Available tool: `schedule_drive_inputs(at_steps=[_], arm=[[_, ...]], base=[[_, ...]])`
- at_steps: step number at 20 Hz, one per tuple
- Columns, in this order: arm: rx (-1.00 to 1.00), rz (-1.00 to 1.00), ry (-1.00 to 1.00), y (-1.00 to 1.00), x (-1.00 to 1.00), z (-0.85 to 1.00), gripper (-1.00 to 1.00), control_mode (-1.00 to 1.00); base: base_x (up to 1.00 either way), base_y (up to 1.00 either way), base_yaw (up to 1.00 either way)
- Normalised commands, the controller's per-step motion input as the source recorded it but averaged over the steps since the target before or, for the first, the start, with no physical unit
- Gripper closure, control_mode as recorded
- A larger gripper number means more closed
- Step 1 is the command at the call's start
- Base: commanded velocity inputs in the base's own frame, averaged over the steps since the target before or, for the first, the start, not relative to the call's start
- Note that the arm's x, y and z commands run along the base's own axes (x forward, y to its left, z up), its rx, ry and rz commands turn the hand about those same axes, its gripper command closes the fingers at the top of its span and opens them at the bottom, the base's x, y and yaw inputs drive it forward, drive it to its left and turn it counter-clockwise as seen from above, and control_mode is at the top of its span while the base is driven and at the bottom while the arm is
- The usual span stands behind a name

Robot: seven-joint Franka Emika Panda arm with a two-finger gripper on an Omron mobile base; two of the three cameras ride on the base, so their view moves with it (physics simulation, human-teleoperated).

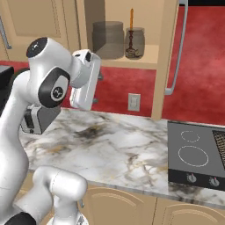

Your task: Pick the jar and jar from the dining table and place them in the open cabinet. Close the cabinet after placing the objects.

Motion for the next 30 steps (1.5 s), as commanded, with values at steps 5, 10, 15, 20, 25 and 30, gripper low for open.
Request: schedule_drive_inputs(at_steps=[5, 10, 15, 20, 25, 30], arm=[[0.03, 0.10, -0.07, 0.03, -0.88, 0.02, -1.00, -1.00], [0.04, 0.21, -0.14, 0.04, -0.81, 0.01, -1.00, -1.00], [-0.12, 0.33, -0.31, -0.14, -1.00, 0.16, -1.00, -1.00], [-0.33, 0.50, -0.31, -0.19, -0.44, 0.42, -1.00, -1.00], [-0.70, 0.48, -0.34, -0.01, -0.61, 0.11, -1.00, -1.00], [-0.78, 0.26, -0.16, -0.08, -0.99, 0.07, -1.00, -1.00]], base=[[0.00, 0.00, 0.00], [0.00, 0.00, 0.00], [0.00, 0.00, 0.00], [0.00, 0.00, 0.00], [0.00, 0.00, 0.00], [0.00, 0.00, 0.00]])
